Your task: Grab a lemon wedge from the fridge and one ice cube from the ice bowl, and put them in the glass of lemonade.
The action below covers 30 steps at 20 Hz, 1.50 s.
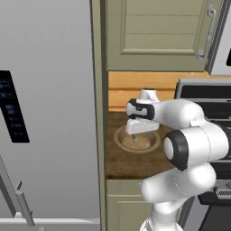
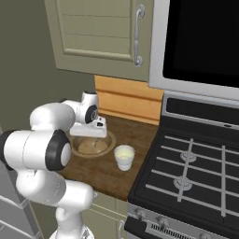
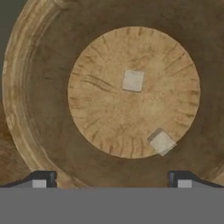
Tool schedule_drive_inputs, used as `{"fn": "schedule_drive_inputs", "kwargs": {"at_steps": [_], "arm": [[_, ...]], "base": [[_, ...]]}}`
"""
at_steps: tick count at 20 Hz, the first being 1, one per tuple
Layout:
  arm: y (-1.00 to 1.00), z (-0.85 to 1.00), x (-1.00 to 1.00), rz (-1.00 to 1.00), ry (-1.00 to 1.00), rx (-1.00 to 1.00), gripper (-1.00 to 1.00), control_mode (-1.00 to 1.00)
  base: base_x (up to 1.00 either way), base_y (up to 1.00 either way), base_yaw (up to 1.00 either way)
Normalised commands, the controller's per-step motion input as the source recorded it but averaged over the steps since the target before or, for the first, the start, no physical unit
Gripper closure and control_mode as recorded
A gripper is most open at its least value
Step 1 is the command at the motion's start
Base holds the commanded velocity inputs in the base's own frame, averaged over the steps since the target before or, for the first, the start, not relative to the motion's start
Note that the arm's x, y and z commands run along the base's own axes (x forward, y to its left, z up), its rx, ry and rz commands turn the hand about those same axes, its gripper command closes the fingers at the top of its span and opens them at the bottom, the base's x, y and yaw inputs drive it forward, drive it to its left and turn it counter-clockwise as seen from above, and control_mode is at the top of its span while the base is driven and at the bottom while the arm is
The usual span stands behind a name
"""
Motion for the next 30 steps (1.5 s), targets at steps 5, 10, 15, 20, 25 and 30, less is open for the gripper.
{"fn": "schedule_drive_inputs", "kwargs": {"at_steps": [5,10,15,20,25,30], "arm": [[0.08,-0.26,0.29,0.00,0.00,0.00,-1.00,-1.00],[0.01,-0.34,0.14,0.00,0.02,0.00,-1.00,-1.00],[0.00,-0.32,0.03,0.00,0.04,0.00,-1.00,-1.00],[0.08,-0.05,0.15,0.00,0.00,0.00,-1.00,-1.00],[0.11,0.00,0.30,0.00,0.04,0.00,-1.00,-1.00],[0.16,-0.15,0.02,0.00,0.10,0.00,-1.00,-1.00]], "base": [[0.00,0.00,0.00],[0.00,0.00,0.00],[0.00,0.00,0.00],[0.00,0.00,0.00],[0.00,0.00,0.00],[0.00,0.00,0.00]]}}
